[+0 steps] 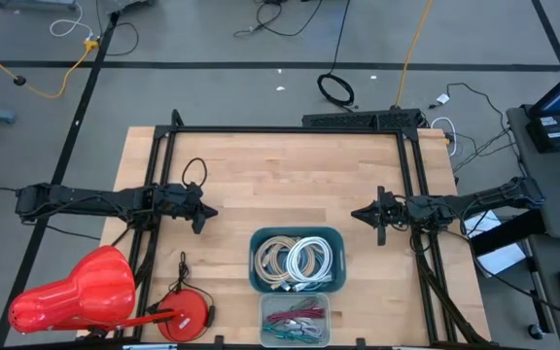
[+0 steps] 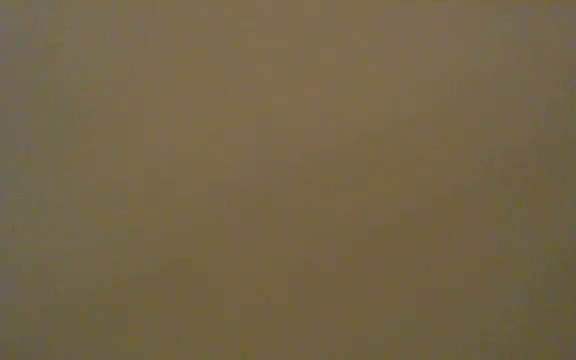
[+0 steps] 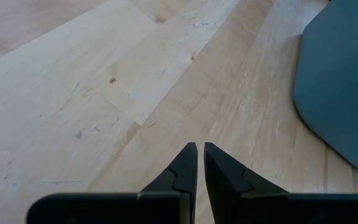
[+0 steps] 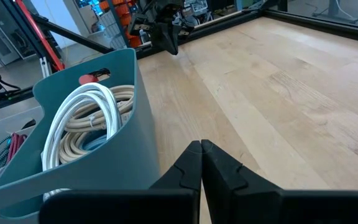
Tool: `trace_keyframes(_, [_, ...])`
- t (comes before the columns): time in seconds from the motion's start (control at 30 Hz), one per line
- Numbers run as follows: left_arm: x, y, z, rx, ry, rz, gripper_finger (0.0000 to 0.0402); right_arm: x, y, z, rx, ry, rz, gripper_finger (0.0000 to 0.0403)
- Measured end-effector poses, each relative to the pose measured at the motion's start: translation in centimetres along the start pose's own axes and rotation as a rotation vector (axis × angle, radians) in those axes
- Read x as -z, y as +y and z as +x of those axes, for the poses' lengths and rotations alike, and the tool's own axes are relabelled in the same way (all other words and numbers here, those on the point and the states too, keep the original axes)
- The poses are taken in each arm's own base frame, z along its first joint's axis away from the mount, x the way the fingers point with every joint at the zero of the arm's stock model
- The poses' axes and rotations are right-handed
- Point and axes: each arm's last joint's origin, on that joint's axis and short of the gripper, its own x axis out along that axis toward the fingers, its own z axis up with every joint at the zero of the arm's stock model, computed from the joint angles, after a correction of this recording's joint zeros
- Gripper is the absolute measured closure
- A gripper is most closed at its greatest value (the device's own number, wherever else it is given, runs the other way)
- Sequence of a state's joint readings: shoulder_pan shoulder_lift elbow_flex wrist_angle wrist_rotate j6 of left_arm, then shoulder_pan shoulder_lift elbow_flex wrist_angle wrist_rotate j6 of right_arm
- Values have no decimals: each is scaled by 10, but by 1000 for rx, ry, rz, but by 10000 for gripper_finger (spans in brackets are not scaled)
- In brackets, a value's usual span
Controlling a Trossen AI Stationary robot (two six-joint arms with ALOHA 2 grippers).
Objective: Pick & Place USB Port
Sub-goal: Return to Home Position
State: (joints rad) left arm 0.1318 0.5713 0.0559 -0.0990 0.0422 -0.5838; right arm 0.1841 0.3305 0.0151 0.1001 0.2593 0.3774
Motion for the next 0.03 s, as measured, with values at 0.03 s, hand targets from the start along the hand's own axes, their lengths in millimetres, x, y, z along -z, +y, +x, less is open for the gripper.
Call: trace_keyframes(0.03, [0, 0, 0, 0, 0, 0, 371, 0, 0, 0, 0, 0, 0, 403])
